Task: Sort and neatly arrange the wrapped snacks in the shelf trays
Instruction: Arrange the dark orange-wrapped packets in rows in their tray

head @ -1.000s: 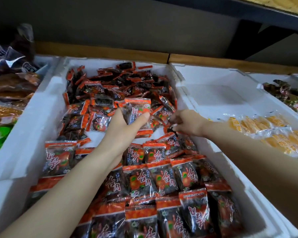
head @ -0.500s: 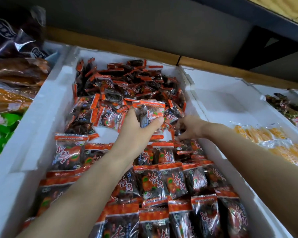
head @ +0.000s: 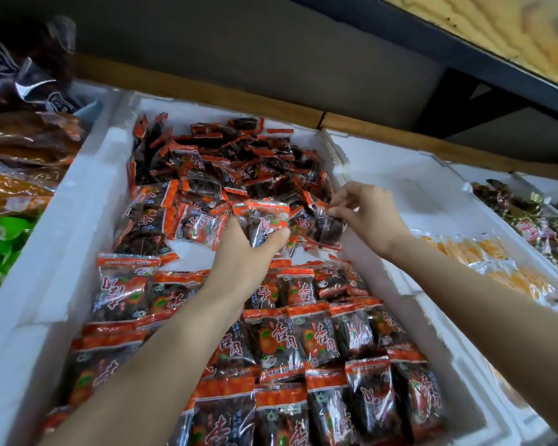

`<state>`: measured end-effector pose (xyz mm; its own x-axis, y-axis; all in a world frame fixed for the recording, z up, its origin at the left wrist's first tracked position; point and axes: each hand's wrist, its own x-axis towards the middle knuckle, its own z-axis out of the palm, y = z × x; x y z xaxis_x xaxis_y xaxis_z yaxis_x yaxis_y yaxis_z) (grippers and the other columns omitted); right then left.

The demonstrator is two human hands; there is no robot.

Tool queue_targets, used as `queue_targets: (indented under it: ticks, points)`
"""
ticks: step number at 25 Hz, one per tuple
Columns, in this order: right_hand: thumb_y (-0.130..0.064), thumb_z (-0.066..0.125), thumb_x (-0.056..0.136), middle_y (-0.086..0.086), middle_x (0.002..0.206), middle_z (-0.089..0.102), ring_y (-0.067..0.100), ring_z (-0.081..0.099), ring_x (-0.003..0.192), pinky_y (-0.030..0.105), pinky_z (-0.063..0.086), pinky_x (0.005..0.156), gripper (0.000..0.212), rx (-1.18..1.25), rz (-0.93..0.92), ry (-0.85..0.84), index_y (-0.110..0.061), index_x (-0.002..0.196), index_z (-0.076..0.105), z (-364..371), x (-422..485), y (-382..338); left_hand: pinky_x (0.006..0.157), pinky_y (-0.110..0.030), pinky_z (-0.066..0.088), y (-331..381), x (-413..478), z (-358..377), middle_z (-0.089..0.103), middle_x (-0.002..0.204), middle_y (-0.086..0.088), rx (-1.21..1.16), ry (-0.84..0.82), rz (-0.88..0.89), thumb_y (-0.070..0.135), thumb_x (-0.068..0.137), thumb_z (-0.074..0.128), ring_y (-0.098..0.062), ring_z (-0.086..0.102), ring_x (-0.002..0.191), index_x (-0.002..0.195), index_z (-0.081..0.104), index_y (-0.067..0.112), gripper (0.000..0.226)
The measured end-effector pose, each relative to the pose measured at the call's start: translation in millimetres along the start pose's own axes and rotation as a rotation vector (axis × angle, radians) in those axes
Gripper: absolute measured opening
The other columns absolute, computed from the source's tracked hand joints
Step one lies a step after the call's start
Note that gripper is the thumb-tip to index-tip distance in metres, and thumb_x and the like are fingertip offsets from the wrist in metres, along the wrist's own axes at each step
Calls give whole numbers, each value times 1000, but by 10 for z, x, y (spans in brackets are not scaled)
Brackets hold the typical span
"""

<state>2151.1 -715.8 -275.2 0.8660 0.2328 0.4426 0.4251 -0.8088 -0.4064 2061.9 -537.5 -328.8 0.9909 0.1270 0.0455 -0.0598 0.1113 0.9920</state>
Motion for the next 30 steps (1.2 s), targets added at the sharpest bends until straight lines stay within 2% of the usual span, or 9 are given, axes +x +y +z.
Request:
queue_targets:
  ticks: [2, 5, 10, 14, 18, 22, 25, 27, 30]
  points:
    - [-8, 71, 81, -6, 67, 58, 10, 56, 65, 10, 46, 65, 20, 194, 37, 76, -19, 71, 58, -40, -124, -112, 99, -39, 45, 2, -11, 15, 49, 129, 5, -23, 5, -15, 39, 85, 66, -20, 48, 123, 129, 40, 16, 57]
    - [-8, 68, 83, -2, 71, 62, 15, 62, 73, 29, 55, 72, 18, 405, 23, 212, -21, 74, 59, -70, -318, -336, 73, -30, 58, 25, -44, 35, 53, 104, 11, -188, 11, -91, 27, 90, 62, -23, 66, 96, 99, 46, 28, 18]
    - [-8, 70, 80, -5, 88, 59, 6, 58, 89, 14, 45, 82, 11, 320, -304, 59, -16, 76, 63, 103, -701, -483, 69, -34, 60, 178, -85, 72, 69, 109, -14, -477, -48, -247, 31, 92, 57, -21, 73, 78, 119, 52, -1, 43]
    - [-11, 70, 78, -12, 98, 53, -1, 52, 101, 9, 40, 84, 15, 236, -399, 17, -24, 79, 63, 135, -796, -327, 59, -30, 60, 215, -112, 59, 74, 77, 1, -443, -95, -205, 14, 87, 66, -6, 70, 66, 94, 61, 9, 11]
    - [-23, 70, 80, -5, 109, 54, -1, 52, 107, 11, 41, 90, 14, 306, -334, -39, -22, 91, 61, 14, -815, -371, 54, -26, 55, 182, -90, 65, 72, 94, -13, -341, -84, -150, -3, 79, 69, -13, 71, 70, 116, 56, -1, 39]
    - [-25, 71, 79, -14, 112, 57, -6, 55, 100, 12, 45, 82, 42, 312, -71, -159, -27, 117, 53, -191, -608, -428, 56, -28, 57, 210, -127, 57, 74, 84, -2, -275, -182, -61, -5, 80, 68, -14, 72, 73, 106, 55, 14, 35]
    - [-18, 70, 79, -9, 93, 64, 5, 63, 78, 20, 52, 73, 28, 359, 42, -424, -23, 104, 58, -240, -515, -424, 63, -32, 59, 177, -146, 65, 71, 101, -7, -236, -206, -17, -1, 81, 70, -18, 72, 83, 116, 50, 14, 43]
    - [-13, 70, 80, -3, 84, 65, 5, 61, 73, 21, 50, 71, 18, 359, 61, -430, -21, 92, 59, -300, -456, -367, 64, -33, 60, 157, -140, 70, 69, 108, -10, -233, -194, 4, 4, 83, 68, -19, 71, 85, 122, 48, 11, 44]
    - [-16, 70, 82, 3, 86, 62, 17, 58, 80, 29, 43, 73, 20, 31, 65, -315, -16, 94, 54, -398, -275, -156, 63, -32, 60, 139, -104, 44, 65, 112, -11, -236, -122, -5, 6, 85, 68, -19, 71, 85, 122, 48, 11, 43]
